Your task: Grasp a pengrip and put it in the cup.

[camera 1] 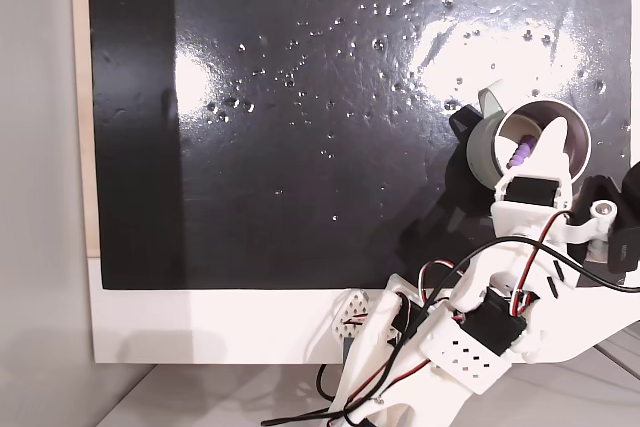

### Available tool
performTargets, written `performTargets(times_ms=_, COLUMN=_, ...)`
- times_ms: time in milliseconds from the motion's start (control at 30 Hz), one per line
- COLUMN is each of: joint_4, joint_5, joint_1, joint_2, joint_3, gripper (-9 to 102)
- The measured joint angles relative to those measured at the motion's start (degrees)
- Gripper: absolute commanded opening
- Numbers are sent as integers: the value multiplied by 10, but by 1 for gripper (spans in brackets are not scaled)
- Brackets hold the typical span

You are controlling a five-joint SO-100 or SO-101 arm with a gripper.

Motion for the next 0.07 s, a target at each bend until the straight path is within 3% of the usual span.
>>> performTargets(times_ms=67, joint_4=7, joint_5=0, joint_1=0, joint_2=3, joint_3=0, gripper=22)
